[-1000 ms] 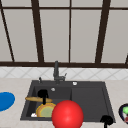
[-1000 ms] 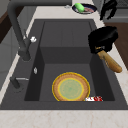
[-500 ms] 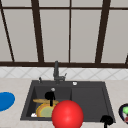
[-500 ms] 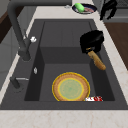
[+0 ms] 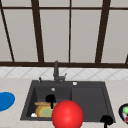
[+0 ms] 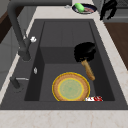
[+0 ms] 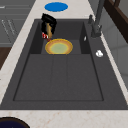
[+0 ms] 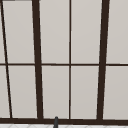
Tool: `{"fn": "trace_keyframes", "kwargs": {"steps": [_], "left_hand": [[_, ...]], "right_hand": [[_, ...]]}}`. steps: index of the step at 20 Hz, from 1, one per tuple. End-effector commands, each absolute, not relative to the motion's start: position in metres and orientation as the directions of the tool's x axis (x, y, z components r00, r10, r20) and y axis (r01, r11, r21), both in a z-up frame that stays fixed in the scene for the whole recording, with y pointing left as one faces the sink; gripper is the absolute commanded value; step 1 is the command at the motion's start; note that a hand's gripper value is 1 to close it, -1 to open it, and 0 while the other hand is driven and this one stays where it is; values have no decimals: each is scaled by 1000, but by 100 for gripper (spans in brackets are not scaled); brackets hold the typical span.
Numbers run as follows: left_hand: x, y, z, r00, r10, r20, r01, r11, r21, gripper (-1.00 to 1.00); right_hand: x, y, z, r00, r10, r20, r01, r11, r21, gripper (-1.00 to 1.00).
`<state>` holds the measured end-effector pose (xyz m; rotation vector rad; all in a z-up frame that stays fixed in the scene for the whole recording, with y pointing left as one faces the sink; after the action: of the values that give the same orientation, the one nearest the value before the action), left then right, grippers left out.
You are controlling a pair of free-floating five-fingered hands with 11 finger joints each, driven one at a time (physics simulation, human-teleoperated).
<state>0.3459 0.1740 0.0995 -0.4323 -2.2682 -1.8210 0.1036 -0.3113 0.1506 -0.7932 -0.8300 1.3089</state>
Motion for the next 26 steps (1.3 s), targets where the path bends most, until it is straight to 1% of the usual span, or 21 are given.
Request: {"fn": "trace_keyframes", "kwargs": {"steps": [1, 13, 16, 17, 21, 23, 26], "left_hand": [[353, 187, 73, -946, 129, 297, 321, 252, 913, 100], [402, 196, 10, -956, 150, 252, 288, 336, 897, 100], [408, 199, -9, -947, 157, 279, 318, 352, 880, 100], [408, 205, -20, -941, 155, 301, 337, 342, 877, 100], [409, 213, -54, -941, 143, 307, 338, 310, 889, 100], [410, 218, -70, -940, 144, 311, 341, 305, 889, 100], [423, 215, -96, -945, 110, 309, 328, 308, 893, 100]], "right_hand": [[104, -311, 151, 73, 995, 69, -487, 96, -868, 0], [104, -311, 151, 73, 995, 69, -487, 96, -868, 0], [104, -311, 151, 73, 995, 69, -487, 96, -868, 0], [104, -311, 151, 73, 995, 69, -487, 96, -868, 0], [104, -311, 151, 73, 995, 69, -487, 96, -868, 0], [104, -311, 151, 73, 995, 69, -487, 96, -868, 0], [104, -311, 151, 73, 995, 69, -487, 96, -868, 0]]}}
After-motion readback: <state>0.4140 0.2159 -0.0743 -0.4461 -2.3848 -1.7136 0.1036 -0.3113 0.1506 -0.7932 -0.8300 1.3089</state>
